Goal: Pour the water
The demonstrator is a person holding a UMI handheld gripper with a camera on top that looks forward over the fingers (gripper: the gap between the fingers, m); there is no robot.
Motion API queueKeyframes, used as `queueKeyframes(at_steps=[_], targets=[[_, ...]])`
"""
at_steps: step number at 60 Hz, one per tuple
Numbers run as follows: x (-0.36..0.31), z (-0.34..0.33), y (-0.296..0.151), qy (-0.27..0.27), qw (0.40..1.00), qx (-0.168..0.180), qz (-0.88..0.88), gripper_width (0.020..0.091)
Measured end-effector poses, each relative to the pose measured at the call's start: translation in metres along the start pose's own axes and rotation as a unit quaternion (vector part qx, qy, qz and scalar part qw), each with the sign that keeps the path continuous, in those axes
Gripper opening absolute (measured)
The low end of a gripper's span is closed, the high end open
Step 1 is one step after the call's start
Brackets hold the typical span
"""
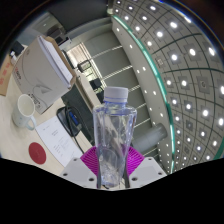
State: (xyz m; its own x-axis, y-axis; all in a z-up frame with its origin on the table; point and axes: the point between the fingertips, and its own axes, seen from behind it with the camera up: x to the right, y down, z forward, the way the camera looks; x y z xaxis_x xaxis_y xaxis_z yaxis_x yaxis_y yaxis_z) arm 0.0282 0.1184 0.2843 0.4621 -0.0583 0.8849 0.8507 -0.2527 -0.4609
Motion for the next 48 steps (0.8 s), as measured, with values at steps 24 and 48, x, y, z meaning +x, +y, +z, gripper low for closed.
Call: queueKeyframes(at_steps=[24,48], targets=[[-0.127,0.05,-0.073,0.023,0.897,0.041,-0.439,0.0312],[-0.146,0.054,-0.094,0.007,0.868,0.092,-0.487,0.0311]])
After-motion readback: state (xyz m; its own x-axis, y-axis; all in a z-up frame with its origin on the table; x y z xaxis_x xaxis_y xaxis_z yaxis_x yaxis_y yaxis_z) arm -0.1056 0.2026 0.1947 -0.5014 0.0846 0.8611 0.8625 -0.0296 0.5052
